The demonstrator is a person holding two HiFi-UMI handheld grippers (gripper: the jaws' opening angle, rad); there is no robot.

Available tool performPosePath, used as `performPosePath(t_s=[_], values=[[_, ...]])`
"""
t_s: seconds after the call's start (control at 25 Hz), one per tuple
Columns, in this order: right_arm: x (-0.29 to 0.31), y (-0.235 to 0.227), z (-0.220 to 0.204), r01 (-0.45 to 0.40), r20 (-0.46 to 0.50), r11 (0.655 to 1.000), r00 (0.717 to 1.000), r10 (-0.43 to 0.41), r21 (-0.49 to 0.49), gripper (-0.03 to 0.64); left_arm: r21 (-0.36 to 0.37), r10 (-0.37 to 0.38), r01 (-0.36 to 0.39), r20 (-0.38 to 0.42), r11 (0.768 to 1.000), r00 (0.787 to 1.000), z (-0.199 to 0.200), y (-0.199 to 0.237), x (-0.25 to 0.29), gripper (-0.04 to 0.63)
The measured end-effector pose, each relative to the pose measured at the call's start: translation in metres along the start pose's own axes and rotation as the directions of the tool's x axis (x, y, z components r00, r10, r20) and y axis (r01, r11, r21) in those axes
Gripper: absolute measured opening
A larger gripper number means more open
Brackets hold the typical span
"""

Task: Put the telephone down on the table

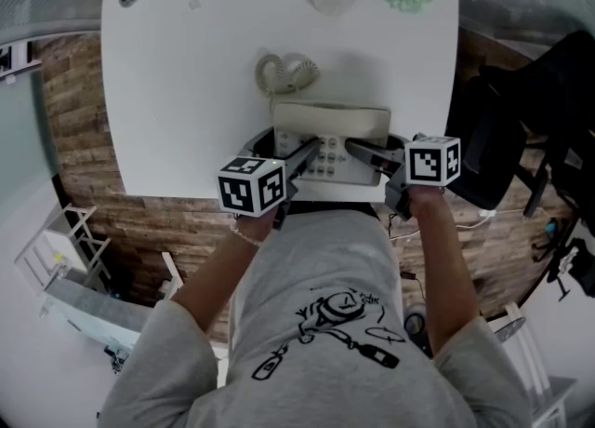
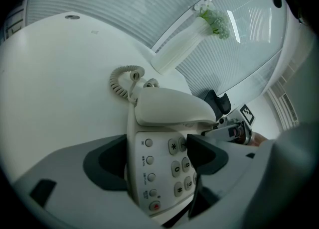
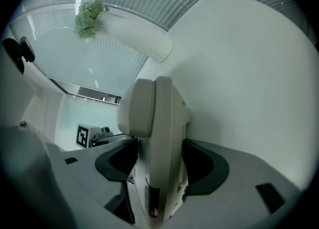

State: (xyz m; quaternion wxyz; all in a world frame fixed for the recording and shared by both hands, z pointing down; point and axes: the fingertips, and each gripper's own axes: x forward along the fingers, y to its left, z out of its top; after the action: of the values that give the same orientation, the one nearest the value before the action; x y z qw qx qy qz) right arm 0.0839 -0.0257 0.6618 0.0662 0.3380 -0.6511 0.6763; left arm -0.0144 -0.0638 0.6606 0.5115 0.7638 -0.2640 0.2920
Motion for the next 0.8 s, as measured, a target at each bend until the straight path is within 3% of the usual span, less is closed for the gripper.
performPosePath(t_s=[0.8], values=[[0.0028, 0.0001, 0.0012, 0.054, 0.007, 0.998, 0.999, -0.054, -0.009, 0.298, 0.009, 0.062, -0.062, -0.02, 0.998, 0.998, 0.0018, 0.0061, -0.0008, 0.364]])
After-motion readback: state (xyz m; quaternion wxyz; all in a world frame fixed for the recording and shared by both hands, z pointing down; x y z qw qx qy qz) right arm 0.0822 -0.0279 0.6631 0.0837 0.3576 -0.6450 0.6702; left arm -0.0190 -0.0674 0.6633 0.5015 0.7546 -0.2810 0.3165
